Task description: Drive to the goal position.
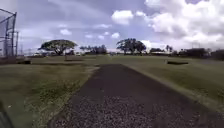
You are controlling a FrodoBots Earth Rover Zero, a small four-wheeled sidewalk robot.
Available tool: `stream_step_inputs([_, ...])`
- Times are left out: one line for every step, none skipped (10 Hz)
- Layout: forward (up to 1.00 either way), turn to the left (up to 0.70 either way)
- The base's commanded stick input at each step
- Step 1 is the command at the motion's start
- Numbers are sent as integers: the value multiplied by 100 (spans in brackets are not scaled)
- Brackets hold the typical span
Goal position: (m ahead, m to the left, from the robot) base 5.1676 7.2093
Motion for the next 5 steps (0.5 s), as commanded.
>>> stream_step_inputs([70,0])
stream_step_inputs([70,0])
stream_step_inputs([70,0])
stream_step_inputs([70,0])
stream_step_inputs([70,0])
